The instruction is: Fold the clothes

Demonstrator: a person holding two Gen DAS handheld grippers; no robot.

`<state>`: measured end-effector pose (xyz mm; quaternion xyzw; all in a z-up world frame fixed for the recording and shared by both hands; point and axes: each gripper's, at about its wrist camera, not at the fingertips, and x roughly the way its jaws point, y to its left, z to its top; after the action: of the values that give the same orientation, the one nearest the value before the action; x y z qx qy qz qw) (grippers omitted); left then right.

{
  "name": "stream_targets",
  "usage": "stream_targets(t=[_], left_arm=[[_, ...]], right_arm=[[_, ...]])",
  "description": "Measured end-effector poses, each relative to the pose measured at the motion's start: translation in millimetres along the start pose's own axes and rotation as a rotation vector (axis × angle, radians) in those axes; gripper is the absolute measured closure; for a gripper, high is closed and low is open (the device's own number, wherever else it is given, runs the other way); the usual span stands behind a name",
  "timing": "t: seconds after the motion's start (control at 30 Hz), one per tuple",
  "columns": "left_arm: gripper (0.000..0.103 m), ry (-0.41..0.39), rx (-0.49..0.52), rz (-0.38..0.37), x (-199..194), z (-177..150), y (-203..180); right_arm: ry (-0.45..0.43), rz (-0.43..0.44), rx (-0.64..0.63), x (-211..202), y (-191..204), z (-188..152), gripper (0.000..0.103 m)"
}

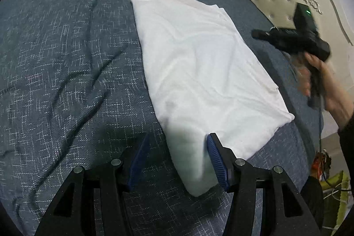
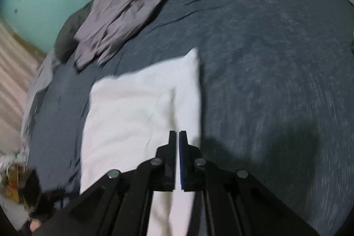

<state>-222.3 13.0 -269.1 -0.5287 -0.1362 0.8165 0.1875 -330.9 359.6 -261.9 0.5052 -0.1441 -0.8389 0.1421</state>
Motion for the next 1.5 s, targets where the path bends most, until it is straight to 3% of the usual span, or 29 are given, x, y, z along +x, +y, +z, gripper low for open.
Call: stream_targets(t=[0.03,0.07,0.27,0.3,0.33,0.37,0.43,0.6,0.9,0.97,1.03,1.17,1.2,1.23,1.5], left_arm=[[0.045,0.000,-0.002,-0.001,0,0,0],[0.045,-0.001,-0.003,0.001,0,0,0],[0.045,-0.008,-0.005,0.005,-2,-2,-2],[0.045,-0.008,-0.006,0.004,-2,-2,-2],[0.045,-0.008,-0.006,0.004,-2,-3,-2],[0.045,-0.009,-0.003,0.004,-1,-2,-2],[0.045,-0.010,0.002,0.005,0,-1,-1],[0.044,-0.009,0.024,0.009,1,-3,-3],[0.044,-0.010,0.033,0.014,-10,-11,6],[0.044,-0.011,0.035,0.017,-12,-12,6],[0.044,-0.011,0.035,0.019,-13,-13,7],[0.044,-0.013,0.031,0.018,-15,-15,7],[0.044,-0.013,0.031,0.018,-15,-15,8],[0.044,-0.013,0.031,0.017,-16,-16,8],[0.044,-0.012,0.039,0.013,-17,-17,7]], right_arm=[[0.014,0.000,-0.014,-1,3,-7,0.072],[0.028,0.000,-0.028,-3,6,-13,0.064],[0.111,-0.002,-0.110,-11,24,-54,0.061],[0.125,-0.002,-0.124,-13,27,-61,0.067],[0.140,-0.004,-0.134,-12,29,-66,0.085],[0.153,-0.013,-0.138,-9,28,-70,0.093],[0.150,-0.029,-0.130,-5,22,-69,0.100],[0.079,0.015,-0.005,-20,-6,-63,0.101],[0.084,0.068,0.097,-33,-13,-70,0.099],[0.102,0.067,0.076,-38,-7,-75,0.092],[0.118,0.063,0.053,-39,-1,-78,0.074],[0.138,0.017,-0.004,-32,7,-87,0.073],[0.139,-0.004,-0.019,-29,7,-88,0.078],[0.133,-0.014,-0.022,-28,6,-89,0.092],[0.072,-0.018,0.064,-30,-10,-87,0.096]])
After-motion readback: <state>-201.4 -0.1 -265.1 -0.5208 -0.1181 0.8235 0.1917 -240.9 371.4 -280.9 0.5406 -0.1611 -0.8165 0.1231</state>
